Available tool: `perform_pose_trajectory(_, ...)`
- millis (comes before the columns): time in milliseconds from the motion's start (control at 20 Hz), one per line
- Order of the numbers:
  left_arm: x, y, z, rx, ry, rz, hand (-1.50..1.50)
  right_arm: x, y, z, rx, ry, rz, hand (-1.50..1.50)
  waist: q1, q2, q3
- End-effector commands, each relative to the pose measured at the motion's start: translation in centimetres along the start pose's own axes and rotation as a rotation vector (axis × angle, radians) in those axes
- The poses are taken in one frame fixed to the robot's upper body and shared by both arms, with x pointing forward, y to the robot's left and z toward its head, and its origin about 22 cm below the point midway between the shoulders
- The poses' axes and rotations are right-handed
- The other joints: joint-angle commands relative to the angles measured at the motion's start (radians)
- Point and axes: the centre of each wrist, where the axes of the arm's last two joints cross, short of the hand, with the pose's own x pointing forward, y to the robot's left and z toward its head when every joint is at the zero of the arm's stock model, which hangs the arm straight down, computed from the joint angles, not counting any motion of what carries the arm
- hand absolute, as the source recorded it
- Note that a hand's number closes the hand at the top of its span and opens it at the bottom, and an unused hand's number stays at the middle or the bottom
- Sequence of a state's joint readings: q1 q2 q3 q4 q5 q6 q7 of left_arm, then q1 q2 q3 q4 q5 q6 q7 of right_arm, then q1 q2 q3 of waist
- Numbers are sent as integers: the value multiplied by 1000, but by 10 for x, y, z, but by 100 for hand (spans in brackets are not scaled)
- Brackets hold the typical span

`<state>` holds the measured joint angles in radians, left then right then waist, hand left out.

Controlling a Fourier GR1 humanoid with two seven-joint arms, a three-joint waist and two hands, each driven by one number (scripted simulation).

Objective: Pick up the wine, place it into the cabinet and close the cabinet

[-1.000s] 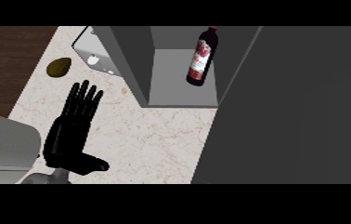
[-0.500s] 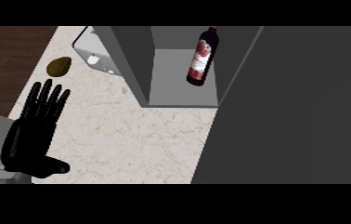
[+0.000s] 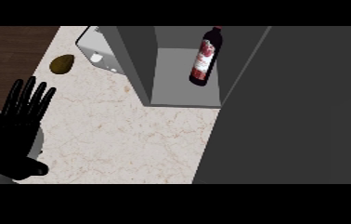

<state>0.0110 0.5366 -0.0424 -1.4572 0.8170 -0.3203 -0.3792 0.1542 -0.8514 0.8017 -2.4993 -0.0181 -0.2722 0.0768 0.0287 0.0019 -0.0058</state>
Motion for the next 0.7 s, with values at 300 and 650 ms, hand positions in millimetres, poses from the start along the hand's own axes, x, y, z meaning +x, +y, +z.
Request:
perform_pose_trajectory(300,10,6,-10,-27,-13,-1,-150,21,16,-30,37,-140,-214,150,48,10,-3)
perform_pose_trajectory(650,12,11,-12,-46,6,14,-150,22,9,-79,20,-128,-179,150,58,7,-5)
